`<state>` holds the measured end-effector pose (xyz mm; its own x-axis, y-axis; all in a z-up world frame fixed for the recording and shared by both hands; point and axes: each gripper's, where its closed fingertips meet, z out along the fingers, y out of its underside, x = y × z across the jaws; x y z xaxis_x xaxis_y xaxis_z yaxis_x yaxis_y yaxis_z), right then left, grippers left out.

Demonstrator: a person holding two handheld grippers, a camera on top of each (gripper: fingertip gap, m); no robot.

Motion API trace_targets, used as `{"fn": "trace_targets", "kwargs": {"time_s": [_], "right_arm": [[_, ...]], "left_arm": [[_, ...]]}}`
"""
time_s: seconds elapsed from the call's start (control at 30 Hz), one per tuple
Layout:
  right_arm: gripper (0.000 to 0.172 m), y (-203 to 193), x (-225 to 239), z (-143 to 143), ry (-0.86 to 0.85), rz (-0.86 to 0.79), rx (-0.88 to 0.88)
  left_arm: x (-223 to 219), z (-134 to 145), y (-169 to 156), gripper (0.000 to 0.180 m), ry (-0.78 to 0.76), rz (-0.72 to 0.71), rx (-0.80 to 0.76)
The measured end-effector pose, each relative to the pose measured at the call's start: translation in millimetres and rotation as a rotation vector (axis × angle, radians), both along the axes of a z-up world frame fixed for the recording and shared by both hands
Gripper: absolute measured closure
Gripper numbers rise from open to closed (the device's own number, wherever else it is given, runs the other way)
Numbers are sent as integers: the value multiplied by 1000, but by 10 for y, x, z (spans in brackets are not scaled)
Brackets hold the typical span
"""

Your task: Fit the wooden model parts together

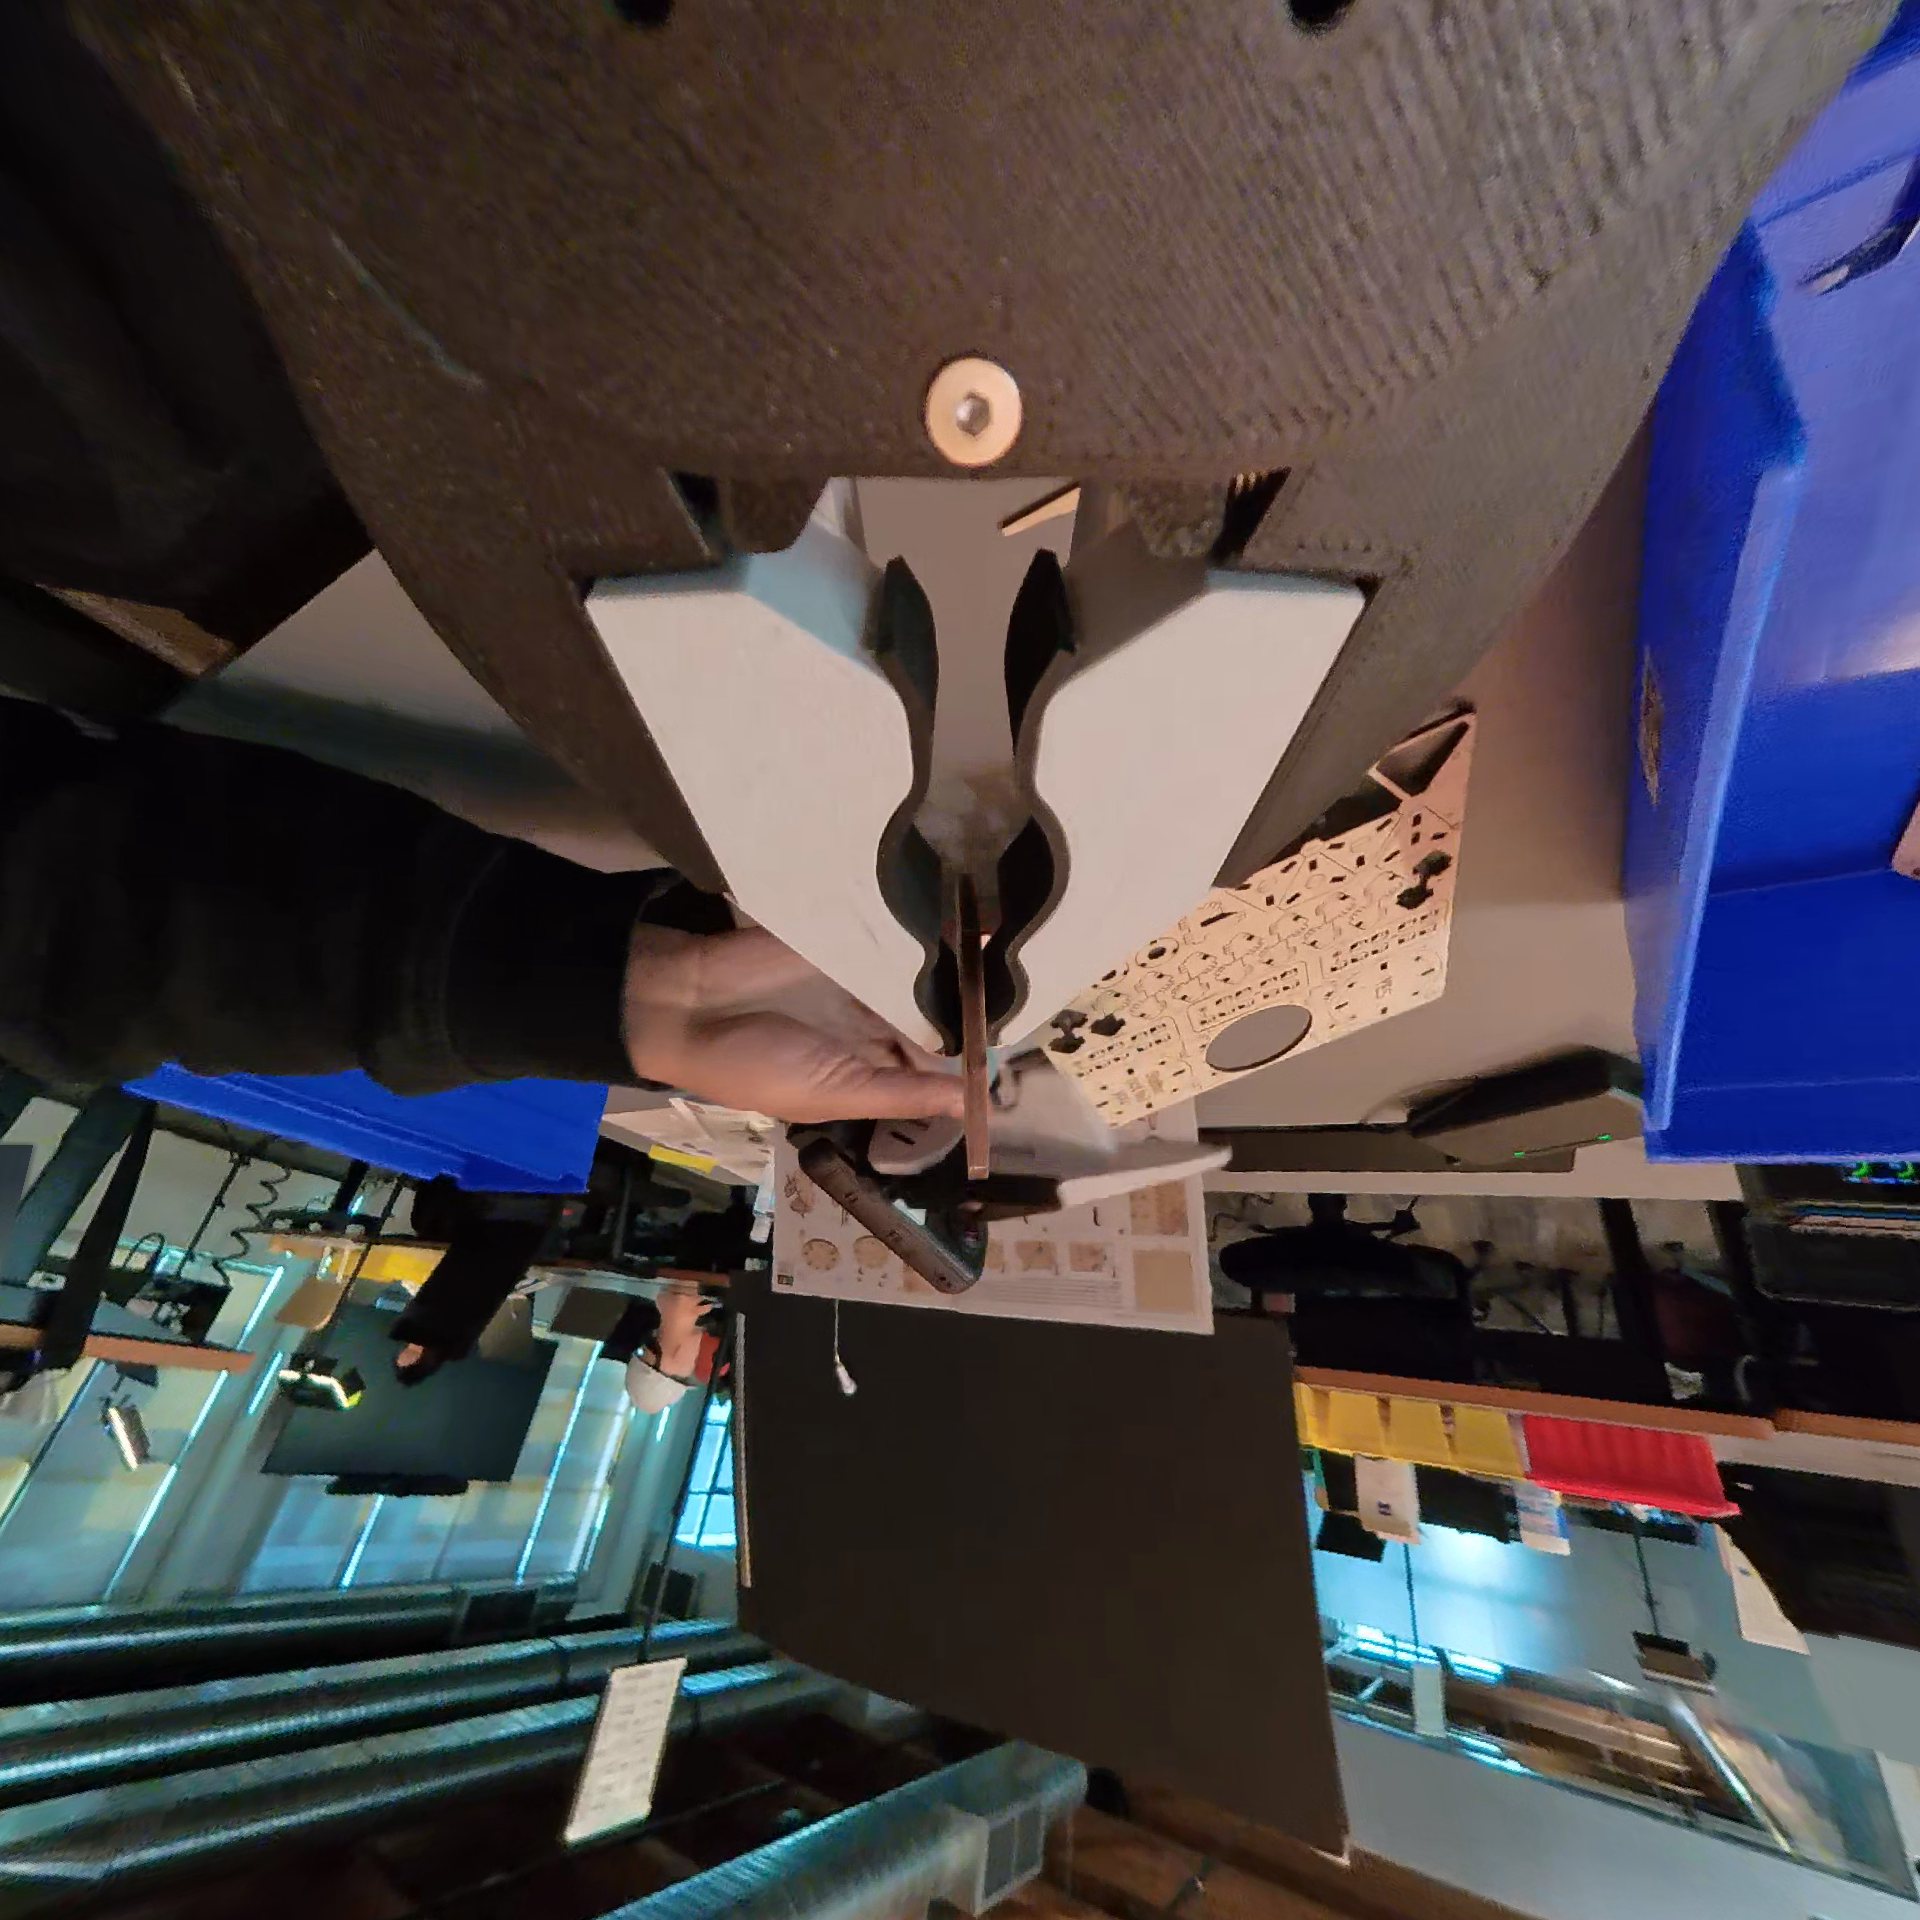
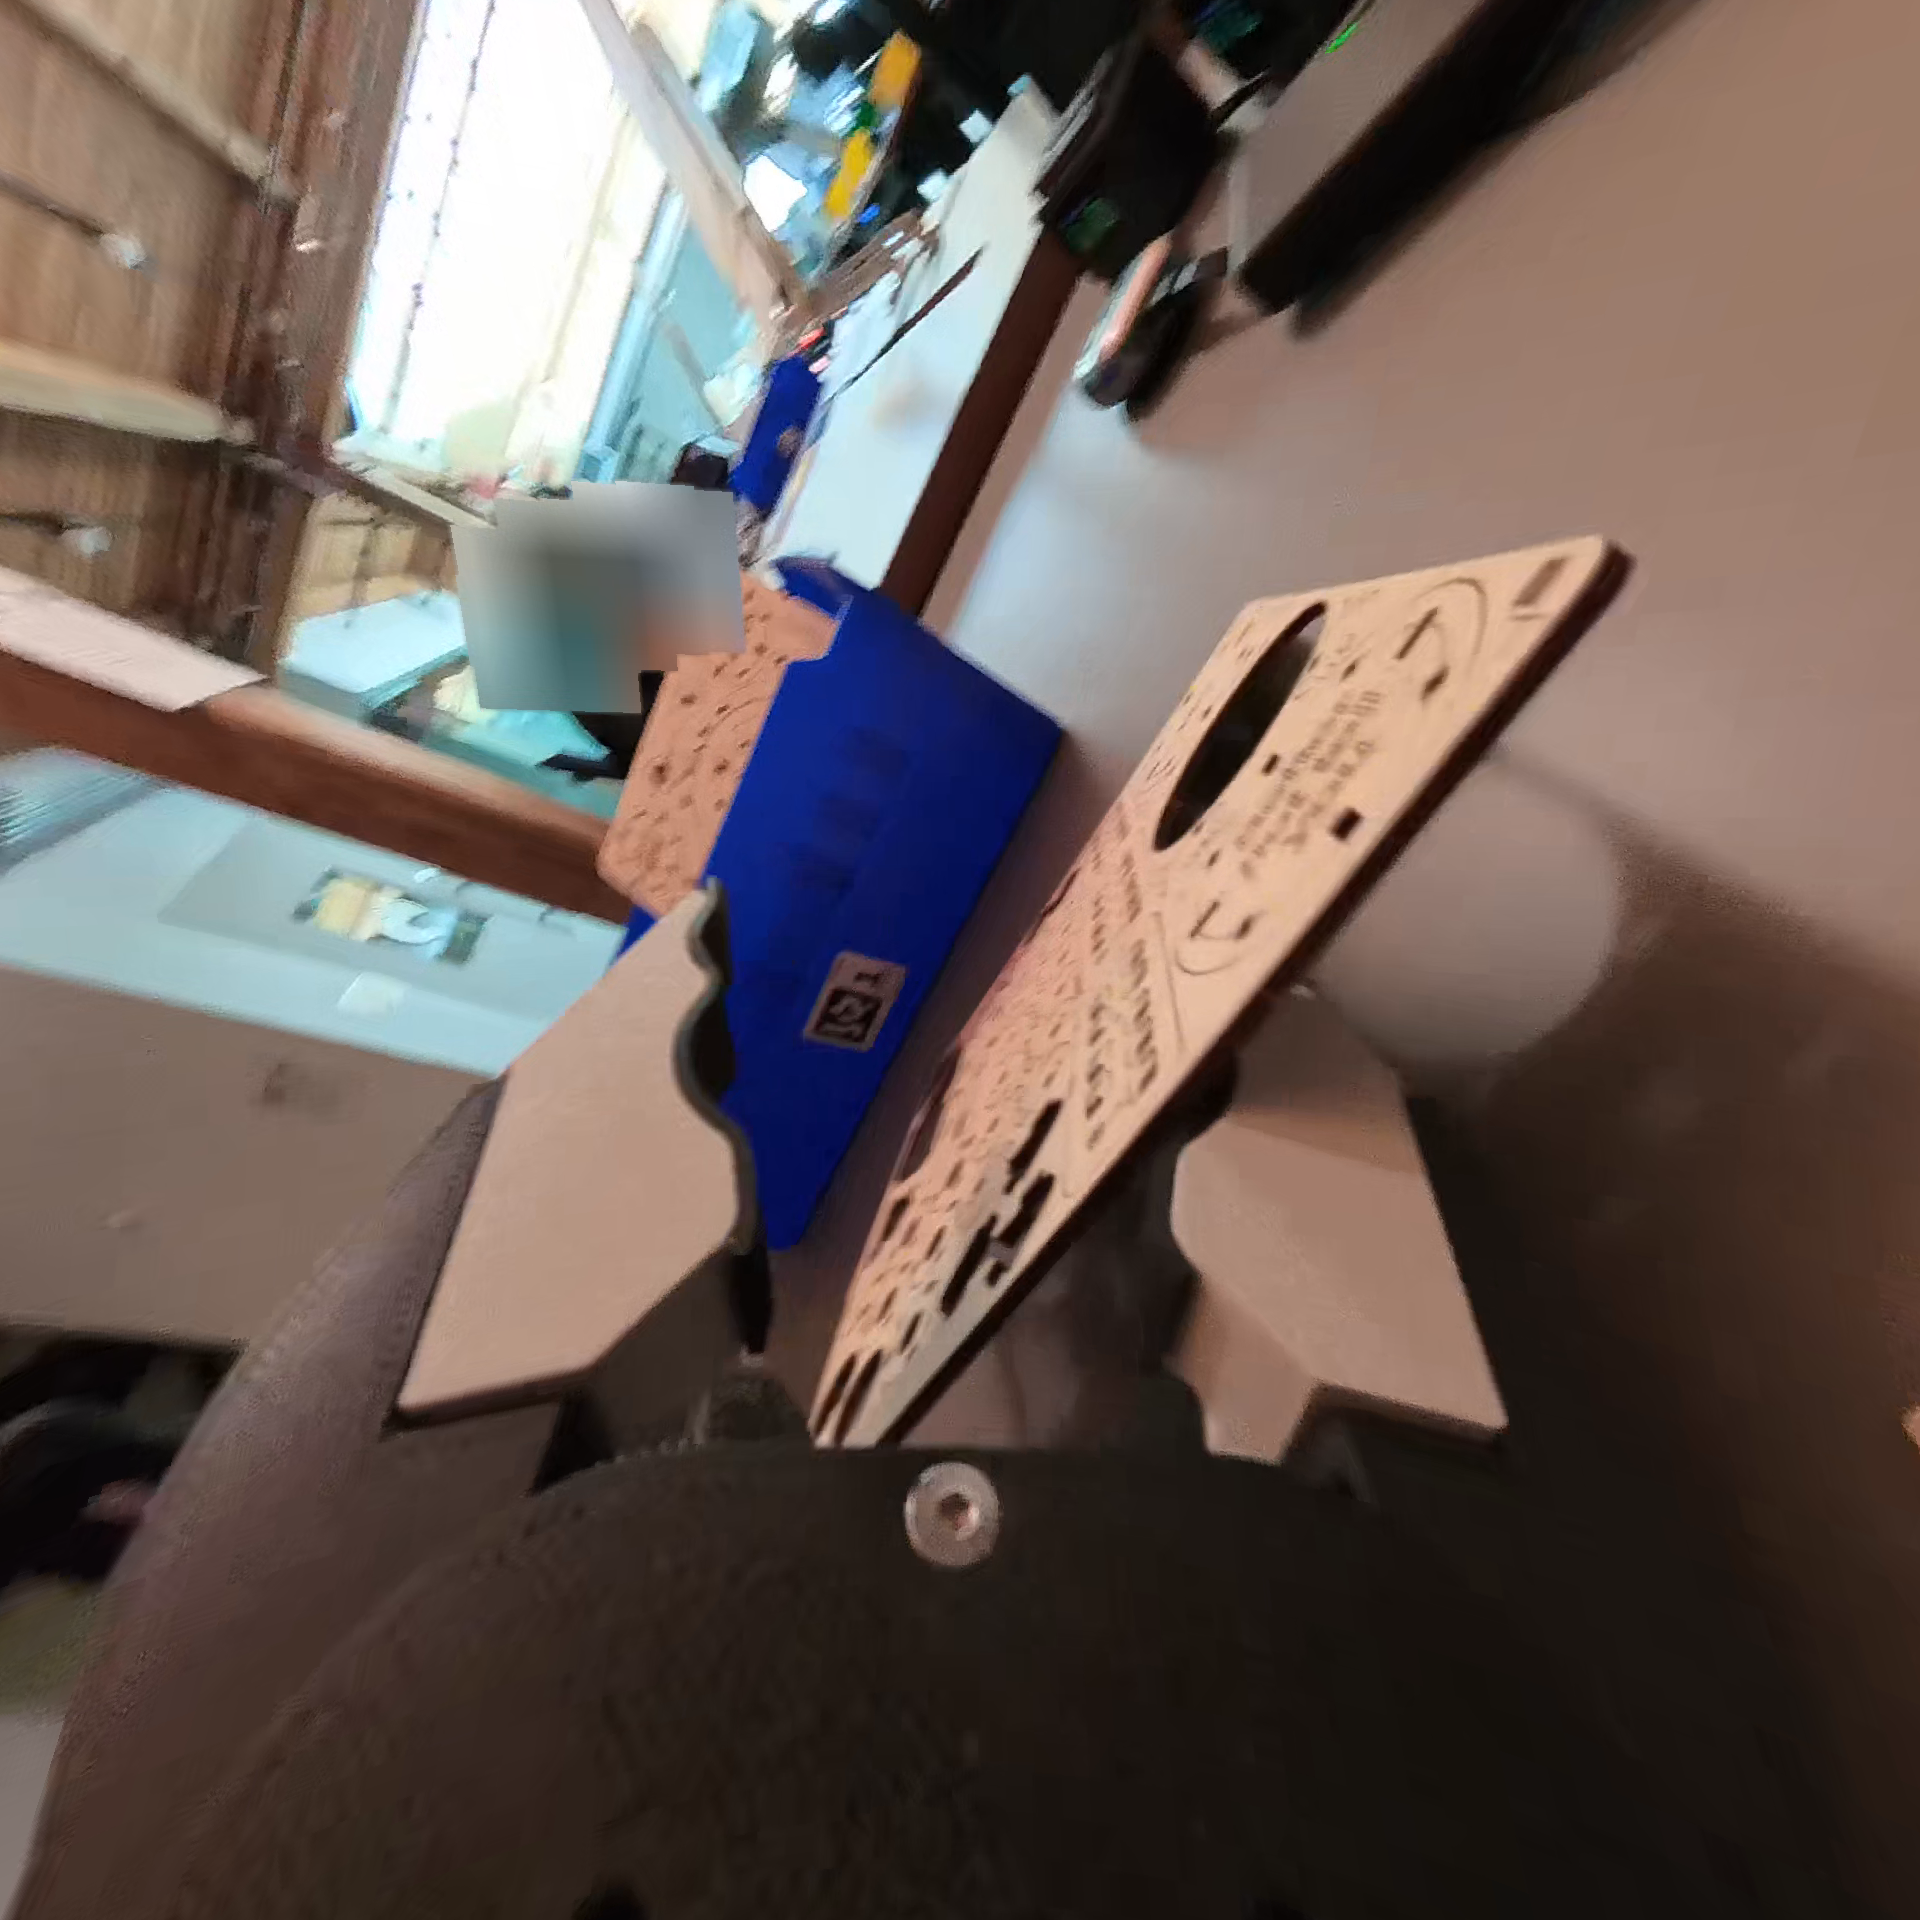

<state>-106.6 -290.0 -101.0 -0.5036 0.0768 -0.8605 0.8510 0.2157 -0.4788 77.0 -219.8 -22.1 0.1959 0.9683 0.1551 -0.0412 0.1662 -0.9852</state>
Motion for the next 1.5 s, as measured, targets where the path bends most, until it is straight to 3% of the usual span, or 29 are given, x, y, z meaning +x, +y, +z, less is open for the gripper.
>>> {"fn": "trace_targets", "kwargs": {"time_s": [0.07, 0.13, 0.2, 0.23, 0.37, 0.57, 0.7, 0.77, 0.83, 0.93, 1.0, 1.07, 1.2, 1.27, 1.3, 1.33, 1.37, 1.4, 1.43, 1.47, 1.5], "right_arm": [[71, 119, 47, 167, -157, 85, -86], [45, 306, 45, 446, -264, 152, -273], [18, 498, 25, 629, -221, 169, -430], [15, 569, 40, 654, -186, 178, -438], [13, 777, 299, 700, 91, 292, -346], [13, 1068, 306, 687, 700, 298, -112], [13, 1289, 280, 899, 716, 285, -206], [13, 1449, 318, 1050, 855, 297, -330], [14, 1552, 147, 1063, 1016, 204, -267], [31, 1678, -270, 1002, 1049, 28, -51], [16, 1776, -338, 992, 1080, 30, -26], [15, 1874, -388, 1061, 1182, -6, -50], [13, 2021, -697, 1123, 1514, -235, 132], [13, 2074, -816, 1166, 1772, -379, 256], [13, 2053, -746, 1232, 1877, -424, 232], [19, 1994, -592, 1217, 1930, -390, 174], [48, 1935, -416, 1129, 1931, -311, 117], [115, 1891, -254, 1046, 1911, -237, 61], [170, 1847, -120, 969, 1881, -157, 16], [155, 1805, -88, 908, 1816, -115, 15], [172, 1765, -181, 834, 1700, -120, 78]], "left_arm": [[17, -24, -25, 178, -5, -4, 12], [15, -34, -26, 178, -6, -8, 20], [-3, -36, 10, 177, -4, -18, 21], [-17, -41, 36, 178, -7, -24, 15], [-91, -62, 132, 178, -21, -24, -26], [-220, -58, 265, 178, -26, -28, -39], [-284, -43, 356, 178, -23, -43, -23], [-299, -40, 387, 178, -27, -42, -32], [-303, -31, 400, 178, -28, -33, -44], [-299, -23, 406, 178, -28, -25, -50], [-299, -28, 404, 178, -29, -22, -52], [-303, -40, 399, 178, -30, -19, -51], [-321, -74, 414, 178, -37, -28, -41], [-331, -91, 428, 178, -40, -33, -41], [-335, -98, 437, 178, -39, -37, -40], [-338, -103, 447, 178, -37, -40, -39], [-338, -109, 454, 178, -35, -42, -37], [-337, -117, 458, 178, -35, -43, -35], [-334, -127, 461, 178, -35, -44, -32], [-331, -134, 461, 178, -35, -45, -29], [-328, -141, 463, 178, -36, -48, -26]]}}
